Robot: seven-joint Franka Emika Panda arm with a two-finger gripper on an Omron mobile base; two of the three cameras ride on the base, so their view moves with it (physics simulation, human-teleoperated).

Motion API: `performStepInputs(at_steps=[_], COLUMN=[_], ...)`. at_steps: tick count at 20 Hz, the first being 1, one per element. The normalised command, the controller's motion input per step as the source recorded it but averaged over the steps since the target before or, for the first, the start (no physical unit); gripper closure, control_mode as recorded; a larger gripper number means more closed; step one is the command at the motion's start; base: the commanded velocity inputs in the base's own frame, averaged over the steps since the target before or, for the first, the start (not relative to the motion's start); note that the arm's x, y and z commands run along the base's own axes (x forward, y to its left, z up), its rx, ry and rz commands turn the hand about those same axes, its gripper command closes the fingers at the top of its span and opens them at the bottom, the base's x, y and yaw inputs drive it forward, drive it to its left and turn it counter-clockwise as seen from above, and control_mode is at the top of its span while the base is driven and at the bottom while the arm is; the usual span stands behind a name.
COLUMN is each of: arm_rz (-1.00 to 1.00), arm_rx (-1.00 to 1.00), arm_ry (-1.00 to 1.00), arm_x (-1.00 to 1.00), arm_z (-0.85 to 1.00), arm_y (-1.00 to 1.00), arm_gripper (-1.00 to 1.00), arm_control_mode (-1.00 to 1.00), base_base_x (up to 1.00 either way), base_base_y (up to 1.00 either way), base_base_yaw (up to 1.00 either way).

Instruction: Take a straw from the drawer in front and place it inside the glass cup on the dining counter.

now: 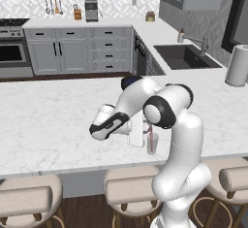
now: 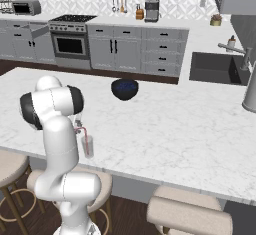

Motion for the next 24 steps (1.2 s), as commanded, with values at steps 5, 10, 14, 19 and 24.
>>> performStepInputs(at_steps=[5, 10, 14, 19, 24], arm_rz=[-0.05, -0.02, 0.0, 0.0, 0.0], arm_rx=[0.0, 0.01, 0.11, 0.22, 0.32], arm_ry=[-0.06, -0.07, -0.03, 0.0, 0.02], arm_x=[-0.08, -0.1, 0.0, 0.0, 0.0], arm_z=[0.05, 0.15, 0.18, 0.05, 0.0], arm_y=[0.0, 0.0, 0.0, 0.01, 0.0], arm_gripper=[-1.0, -1.0, -1.0, -1.0, -1.0], arm_control_mode=[-1.0, -1.0, -1.0, -1.0, -1.0], base_base_x=[0.0, 0.0, 0.0, 0.0, 0.0], base_base_y=[0.0, 0.0, 0.0, 0.0, 0.0], base_base_yaw=[0.0, 0.0, 0.0, 0.0, 0.0])
